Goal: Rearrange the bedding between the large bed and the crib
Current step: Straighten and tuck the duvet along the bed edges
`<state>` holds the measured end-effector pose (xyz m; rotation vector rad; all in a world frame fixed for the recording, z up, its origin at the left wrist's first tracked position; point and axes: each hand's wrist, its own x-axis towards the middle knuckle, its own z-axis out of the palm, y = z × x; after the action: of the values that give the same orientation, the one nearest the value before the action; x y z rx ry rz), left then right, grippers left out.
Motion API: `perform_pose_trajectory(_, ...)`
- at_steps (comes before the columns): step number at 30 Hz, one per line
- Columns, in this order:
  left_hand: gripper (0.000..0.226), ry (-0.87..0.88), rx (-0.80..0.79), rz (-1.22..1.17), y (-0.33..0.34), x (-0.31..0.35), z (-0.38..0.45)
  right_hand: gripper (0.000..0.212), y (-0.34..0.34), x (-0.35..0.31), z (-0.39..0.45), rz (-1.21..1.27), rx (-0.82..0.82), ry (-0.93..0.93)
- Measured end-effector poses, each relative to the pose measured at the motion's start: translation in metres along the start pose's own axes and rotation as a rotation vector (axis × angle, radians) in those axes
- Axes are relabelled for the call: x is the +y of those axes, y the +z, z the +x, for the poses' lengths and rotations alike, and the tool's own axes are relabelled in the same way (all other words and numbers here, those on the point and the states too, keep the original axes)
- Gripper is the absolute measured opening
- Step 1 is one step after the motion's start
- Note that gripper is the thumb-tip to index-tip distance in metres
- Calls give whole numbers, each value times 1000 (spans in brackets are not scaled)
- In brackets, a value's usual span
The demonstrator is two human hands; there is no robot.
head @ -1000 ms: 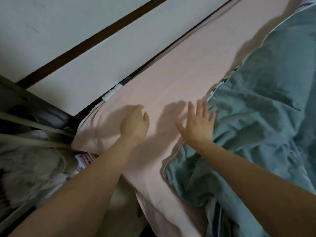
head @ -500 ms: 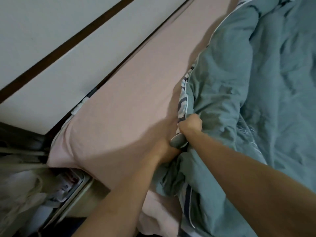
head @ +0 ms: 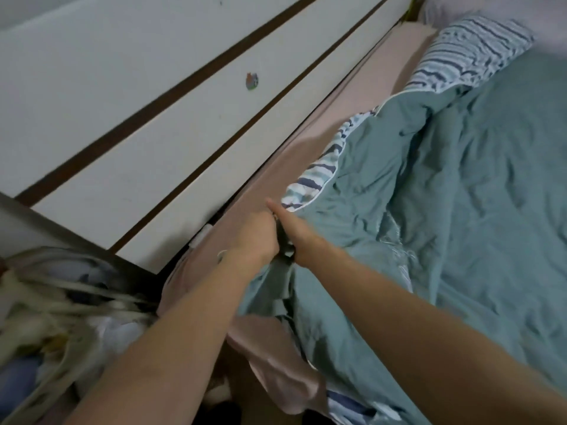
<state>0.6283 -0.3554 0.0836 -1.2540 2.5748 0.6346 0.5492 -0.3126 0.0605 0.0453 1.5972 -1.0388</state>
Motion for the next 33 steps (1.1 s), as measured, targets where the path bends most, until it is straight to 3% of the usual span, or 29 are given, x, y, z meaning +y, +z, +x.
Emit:
perform_pose_trajectory(3, 25, 57, 63, 119, -25, -16, 2, 22, 30, -25, -8, 66, 5, -87)
perform_pose_trajectory(4, 26, 69, 68, 149, -38, -30, 4, 15, 41, -34, -10, 95, -15, -111)
perform_pose_trajectory(10, 27, 4, 182, 295, -139, -139, 11, 34, 174, -72, -31, 180, -73, -238)
perform_pose_trajectory(15, 32, 58, 105, 367, -141, -173, -9, 37, 209, -62, -36, 76, -47, -218)
perform_pose_trajectory(19, 32, 204, 72, 362, -145, -152, -14, 34, 184, -60, -36, 167, 120, -215)
perform_pose_trajectory(22, 30, 293, -6, 251, -134, -138, -16, 21, 156, -51, -39, 97, 239, -184)
perform_pose_trajectory(27, 33, 477, -164, 0, -99, -77, -39, 43, 81, -30, -74, -4, 440, -293)
perform_pose_trajectory(33, 18, 626, -302, -259, -62, 36, -83, 47, -38, -1, -142, -141, 555, -417)
